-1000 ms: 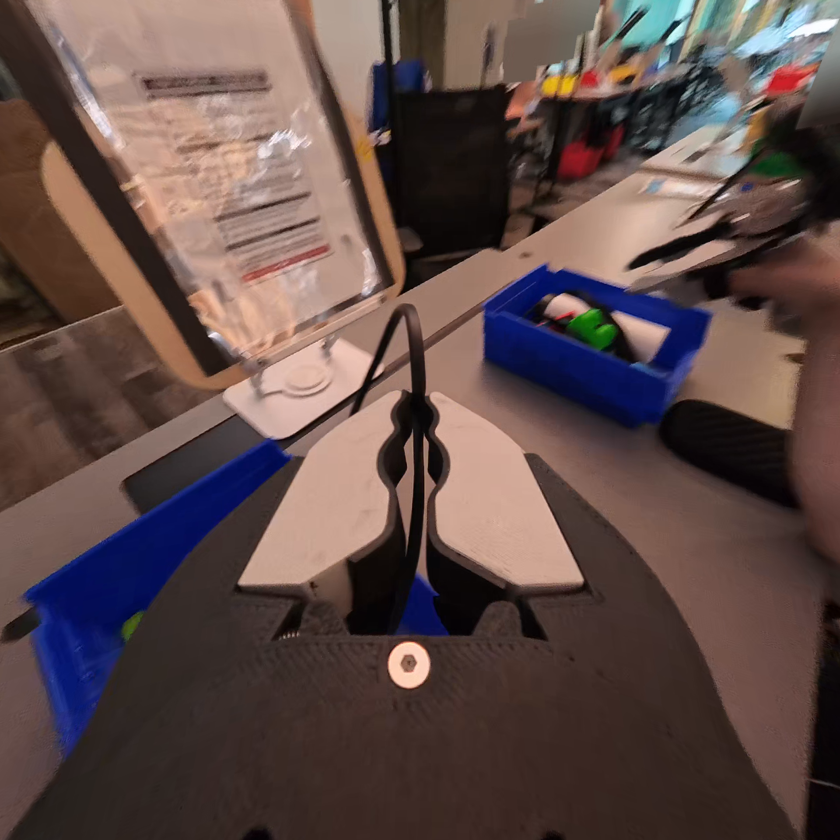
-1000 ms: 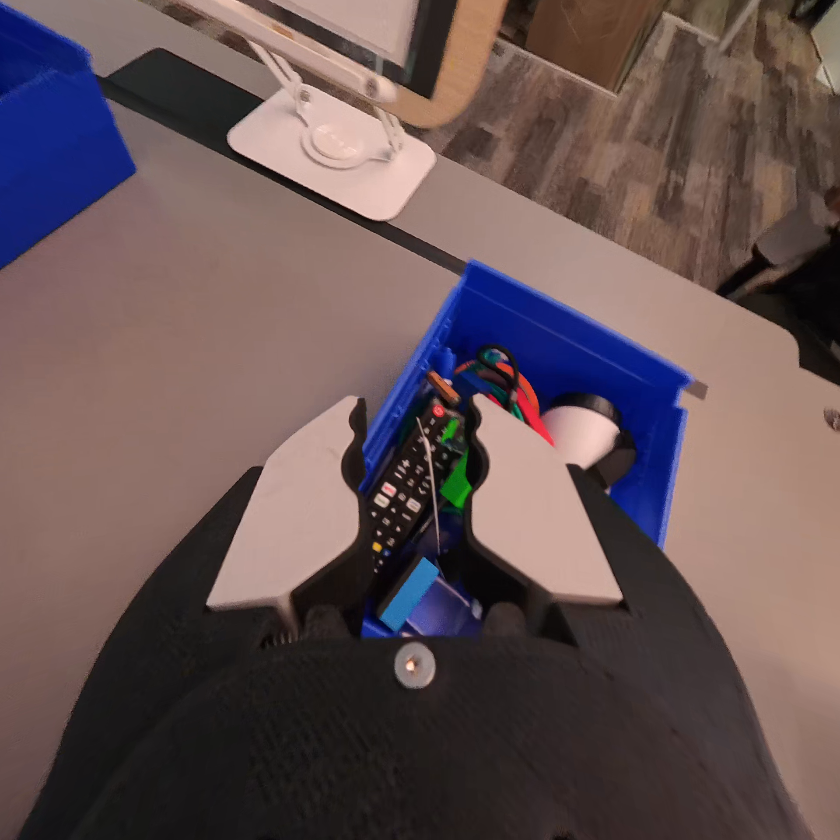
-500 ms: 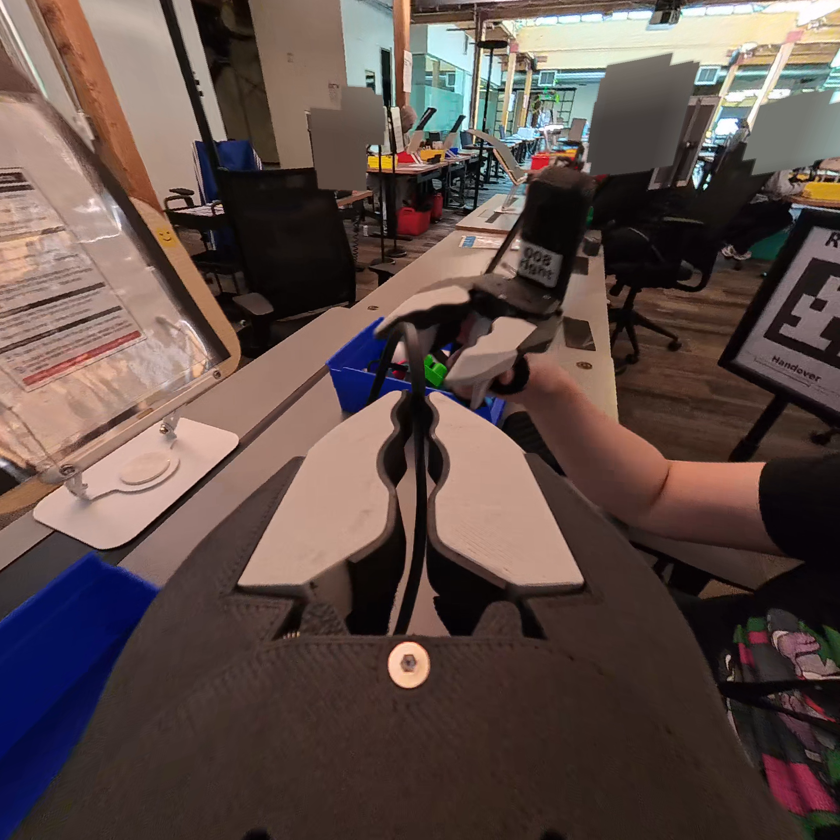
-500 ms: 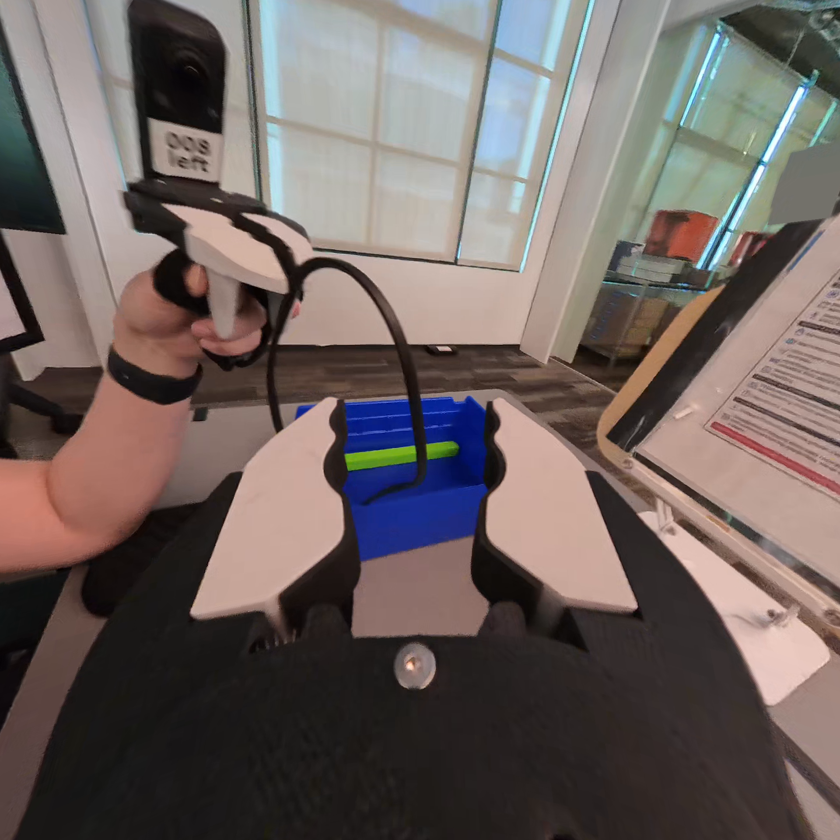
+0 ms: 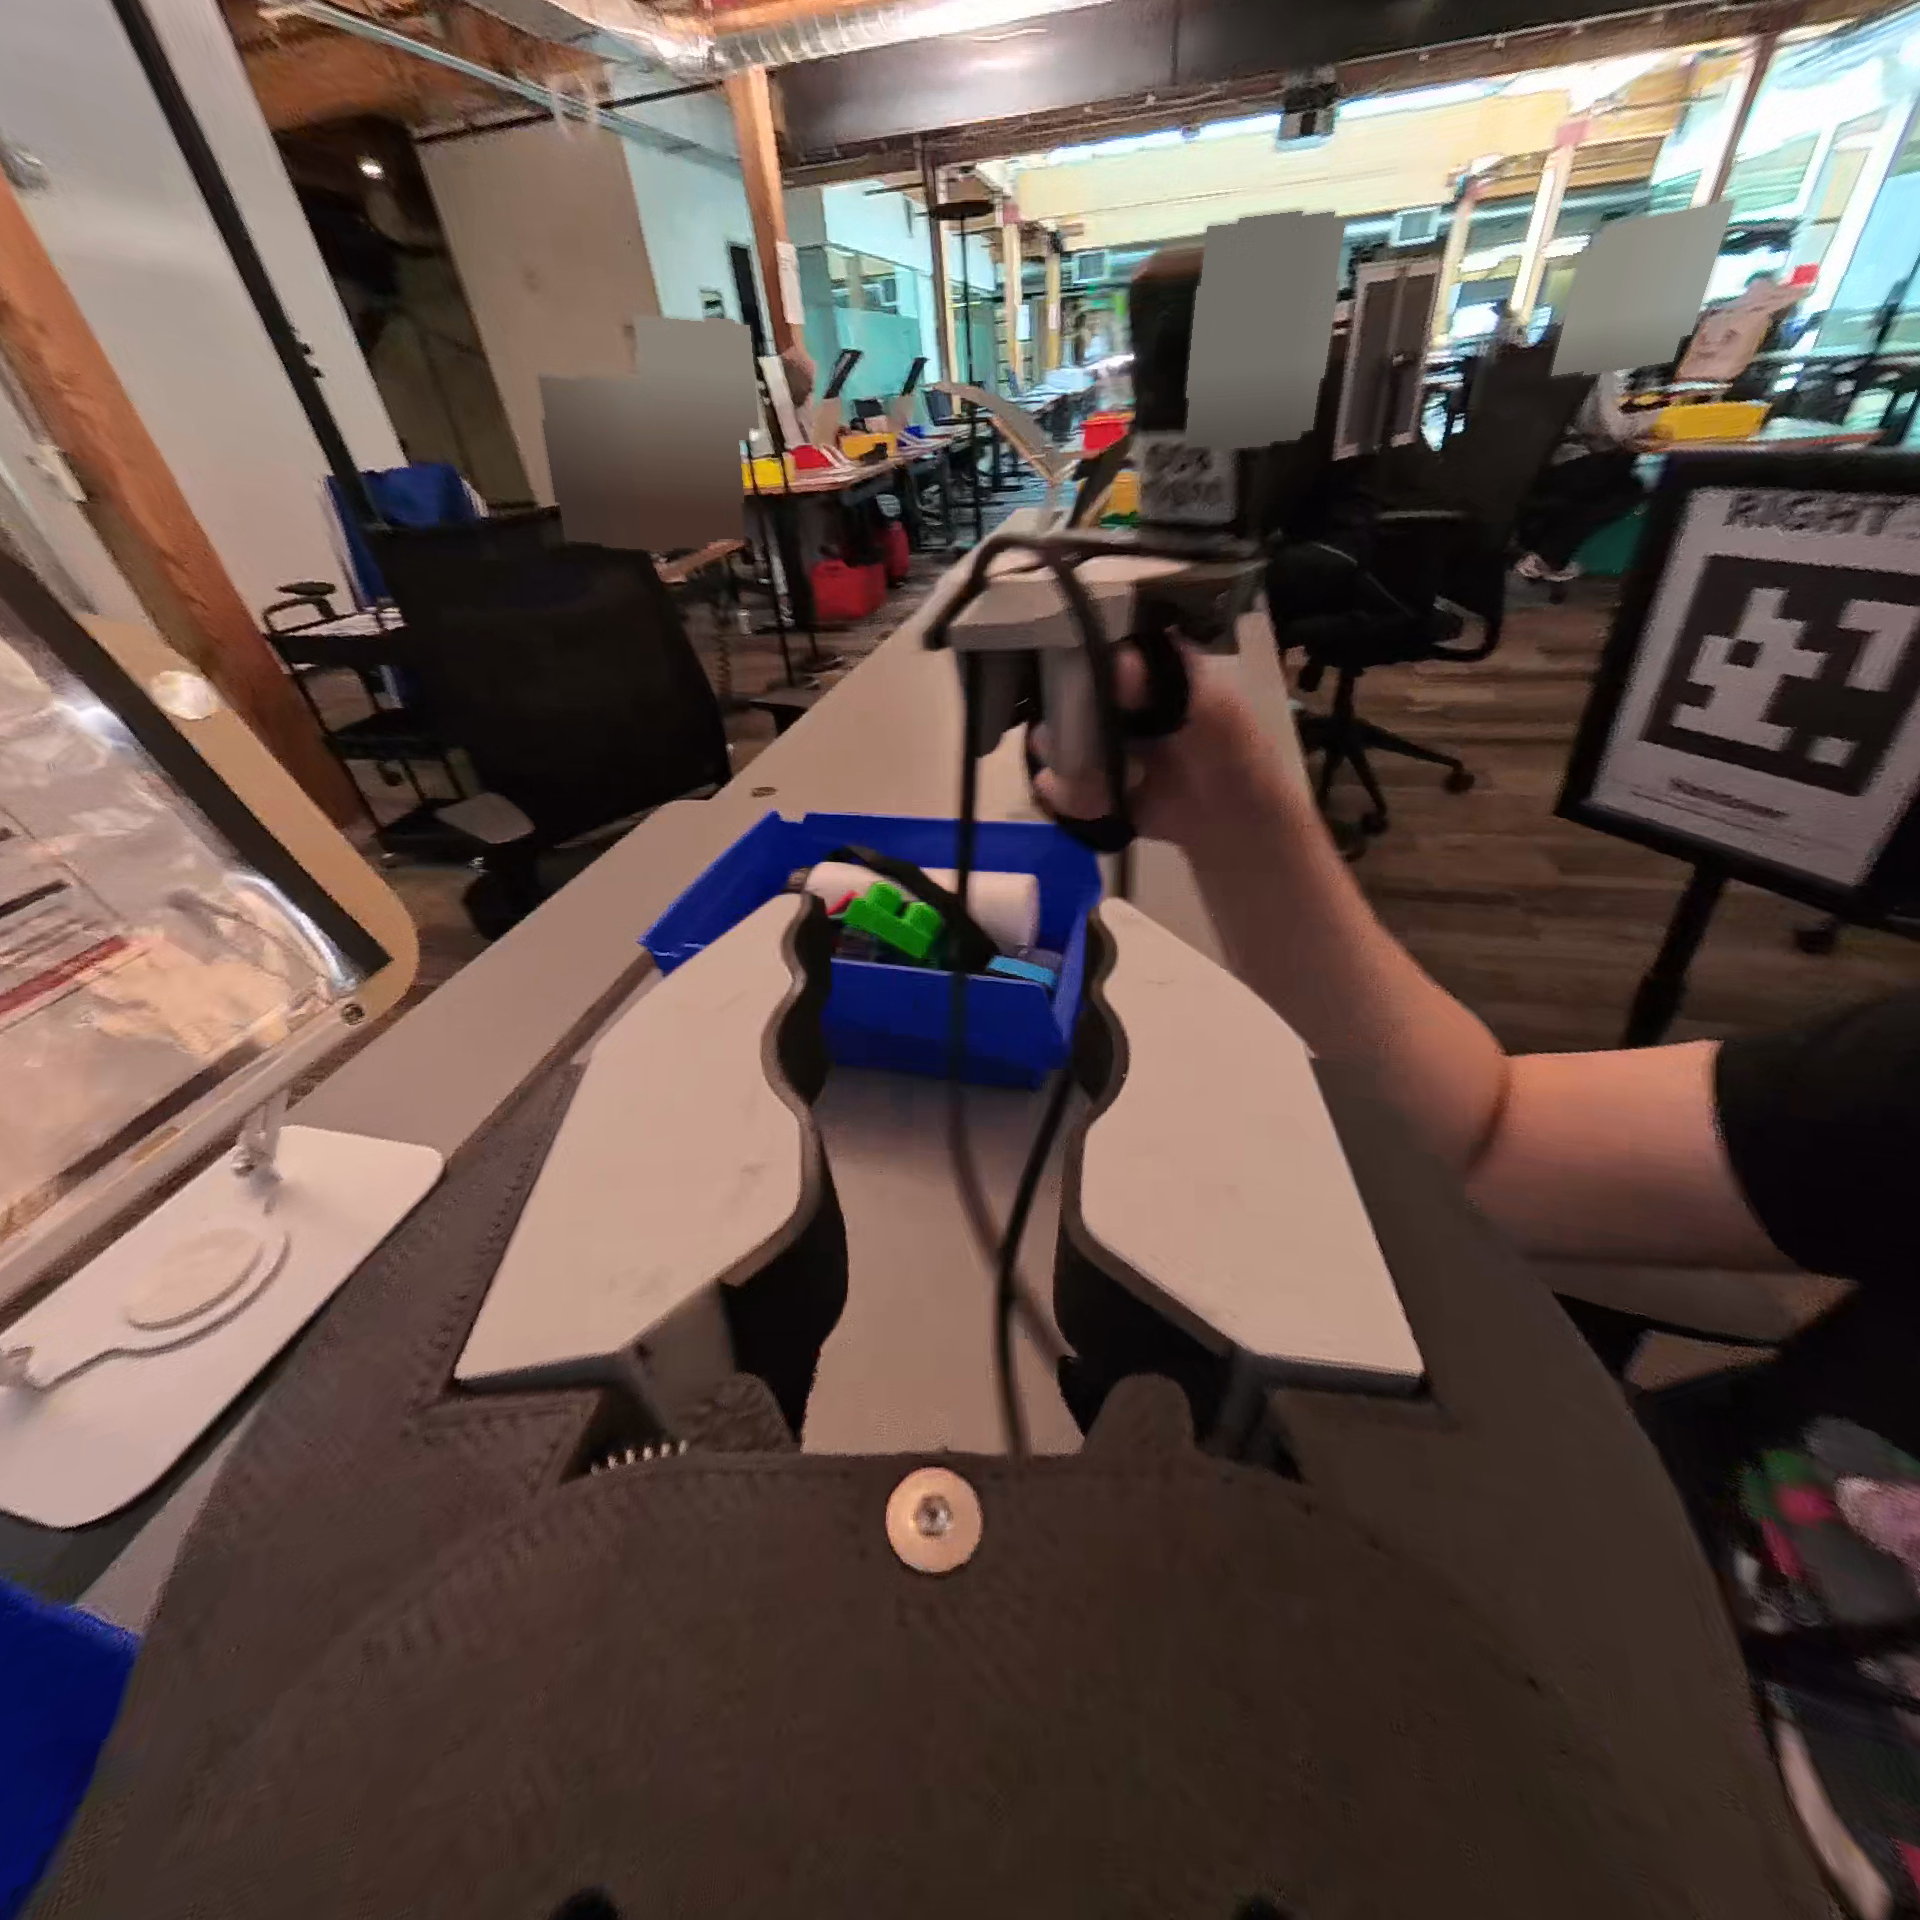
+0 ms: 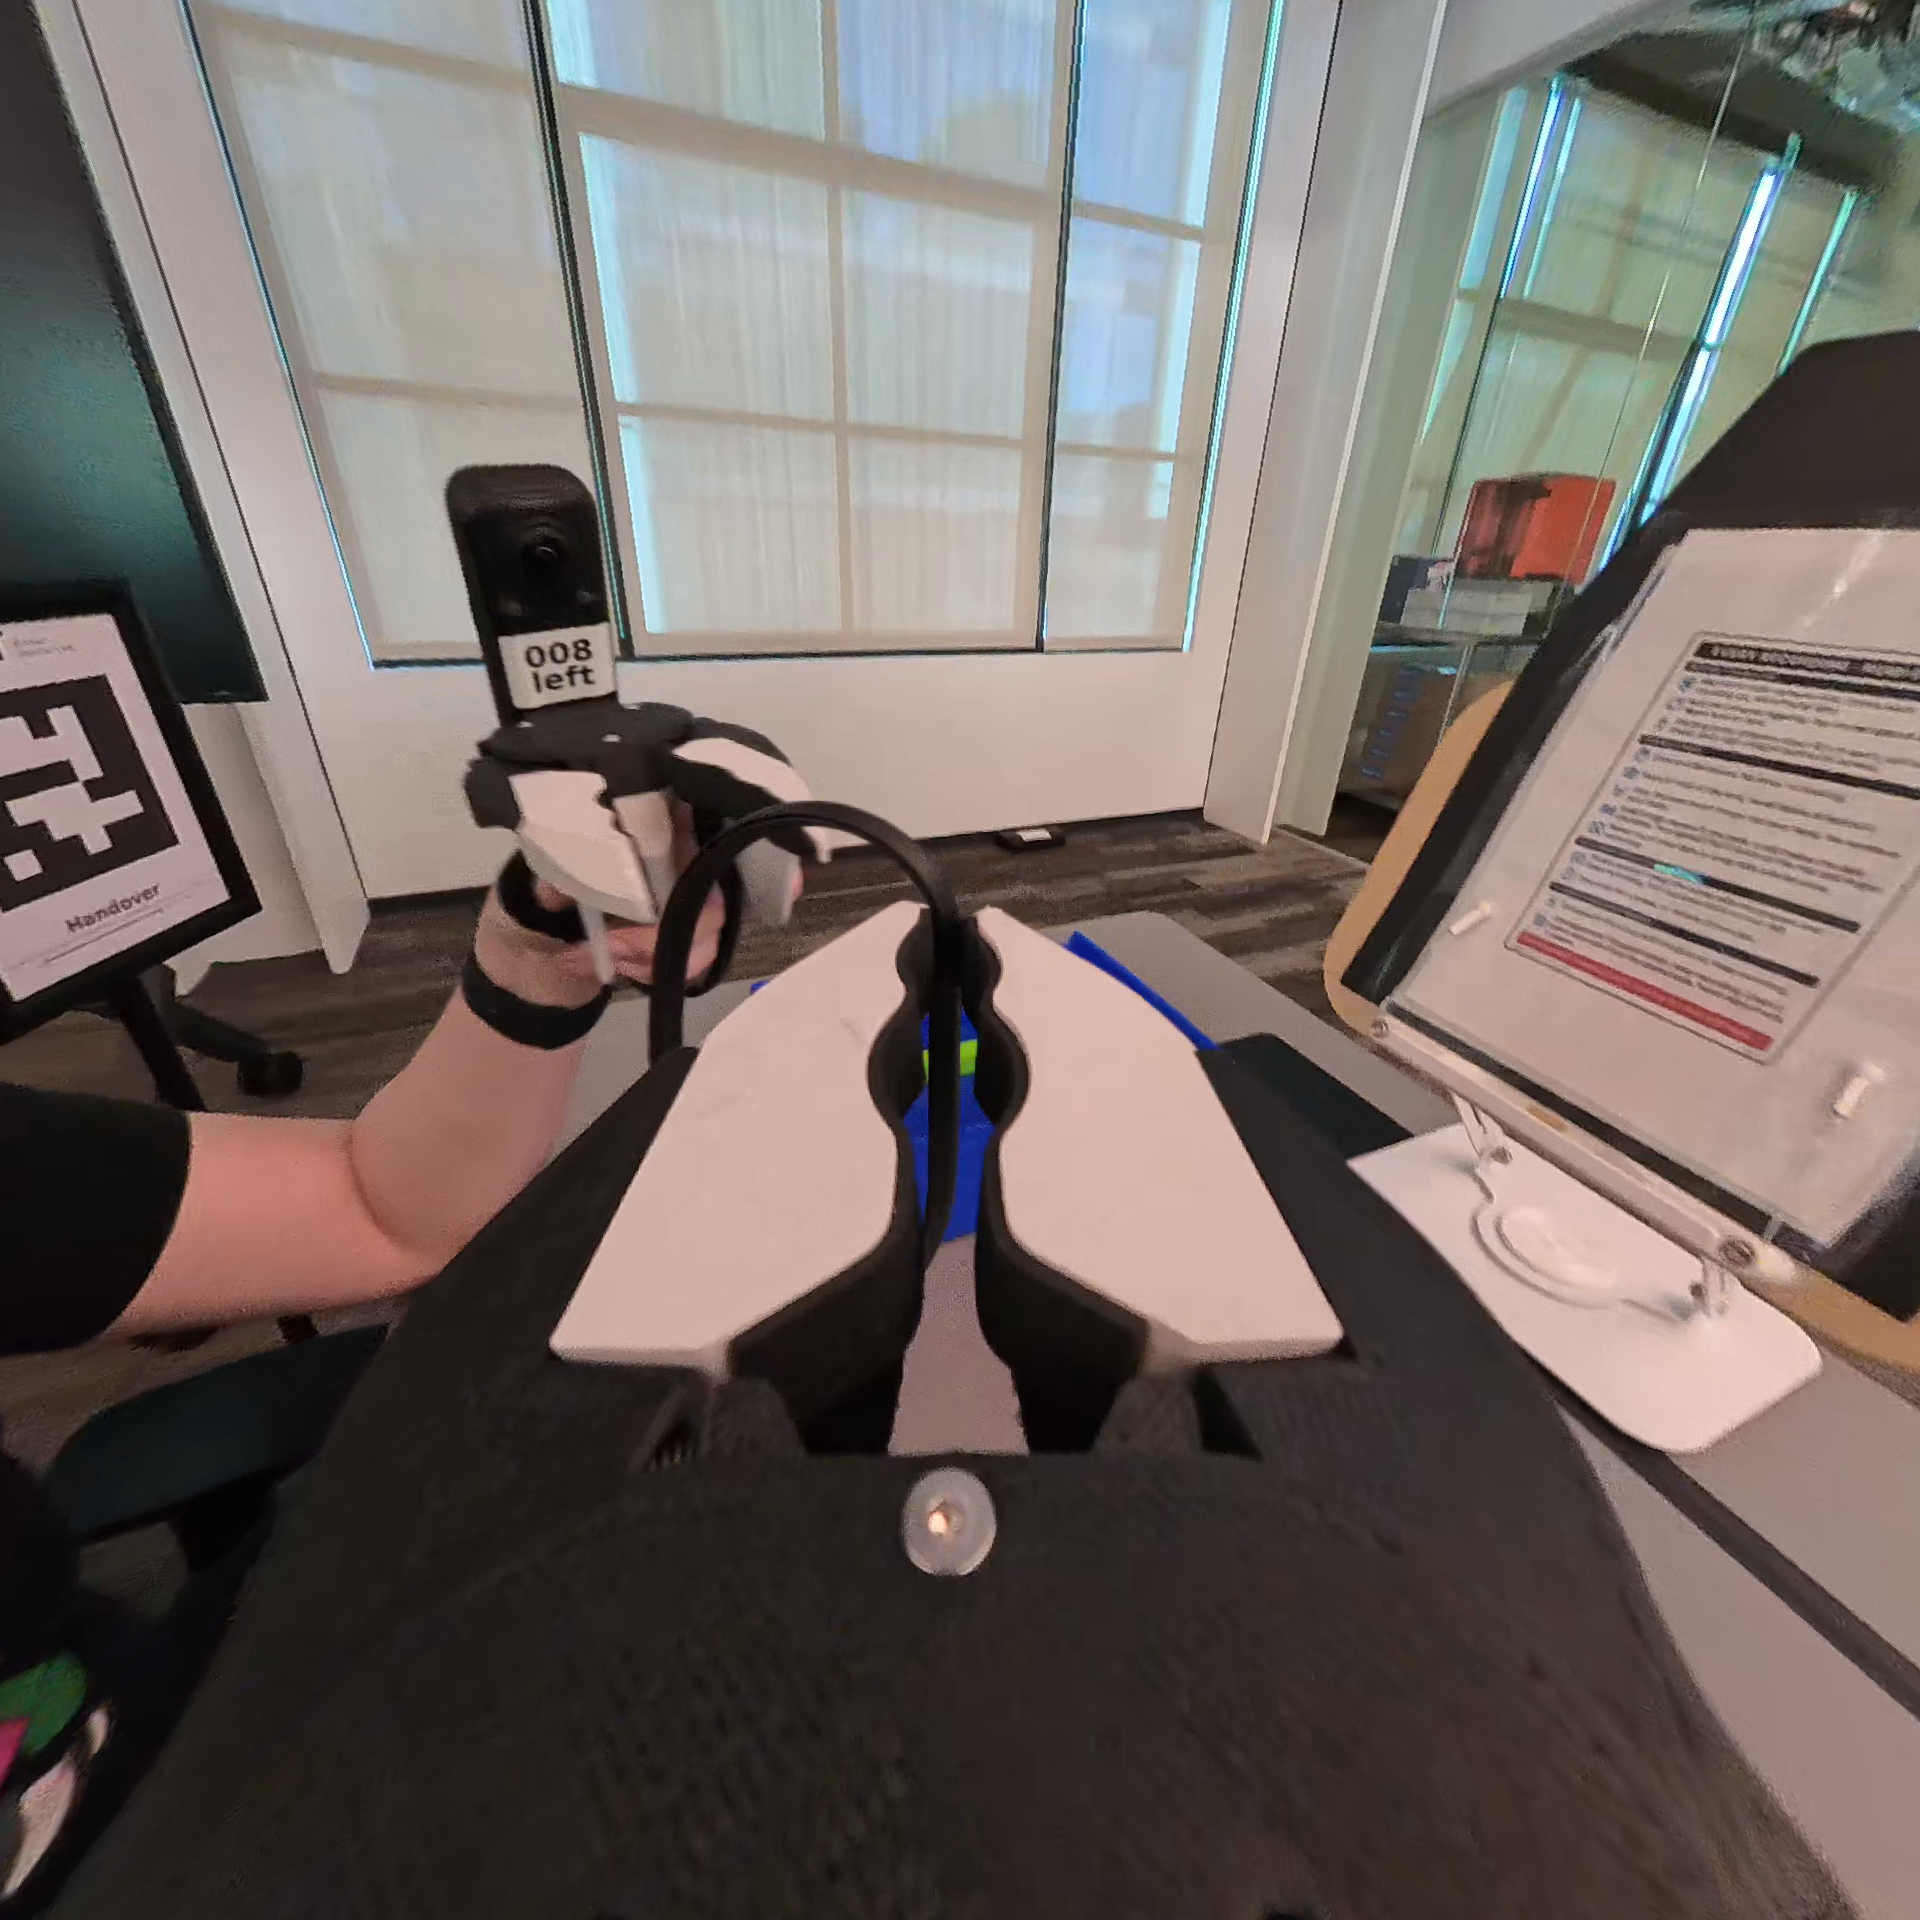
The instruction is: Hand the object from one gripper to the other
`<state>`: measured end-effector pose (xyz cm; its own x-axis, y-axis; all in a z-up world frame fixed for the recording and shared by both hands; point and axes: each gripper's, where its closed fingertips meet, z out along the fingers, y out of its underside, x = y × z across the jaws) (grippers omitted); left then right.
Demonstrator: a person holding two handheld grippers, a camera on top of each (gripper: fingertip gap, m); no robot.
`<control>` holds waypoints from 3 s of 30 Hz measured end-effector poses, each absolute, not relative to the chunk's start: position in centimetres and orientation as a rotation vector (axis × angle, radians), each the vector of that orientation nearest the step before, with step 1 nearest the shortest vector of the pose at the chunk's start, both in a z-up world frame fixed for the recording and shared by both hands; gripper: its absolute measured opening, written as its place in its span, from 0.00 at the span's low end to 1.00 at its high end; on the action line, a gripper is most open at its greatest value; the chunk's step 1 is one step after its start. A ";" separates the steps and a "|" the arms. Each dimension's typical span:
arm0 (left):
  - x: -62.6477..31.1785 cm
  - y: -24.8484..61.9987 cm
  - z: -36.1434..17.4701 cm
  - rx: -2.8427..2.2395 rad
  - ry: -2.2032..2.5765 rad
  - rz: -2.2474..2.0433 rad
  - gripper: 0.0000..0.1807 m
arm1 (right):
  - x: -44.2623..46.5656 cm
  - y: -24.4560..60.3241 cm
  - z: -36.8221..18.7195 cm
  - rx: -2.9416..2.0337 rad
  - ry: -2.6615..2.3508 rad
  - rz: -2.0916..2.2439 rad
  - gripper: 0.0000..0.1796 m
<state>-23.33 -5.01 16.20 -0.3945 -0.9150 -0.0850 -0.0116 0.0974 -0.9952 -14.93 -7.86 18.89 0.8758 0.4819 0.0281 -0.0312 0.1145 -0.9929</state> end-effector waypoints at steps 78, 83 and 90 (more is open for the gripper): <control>-8.1 -11.4 32.8 -0.869 1.482 -0.692 0.02 | -9.6 -15.8 20.5 -1.312 -0.572 0.727 0.48; -8.5 -11.6 32.5 -0.859 1.495 -0.676 0.03 | -9.8 -14.8 19.3 -1.366 -0.591 0.715 0.38; -9.6 -11.5 32.3 -0.856 1.492 -0.662 0.03 | -12.1 -13.1 17.6 -1.428 -0.668 0.709 0.30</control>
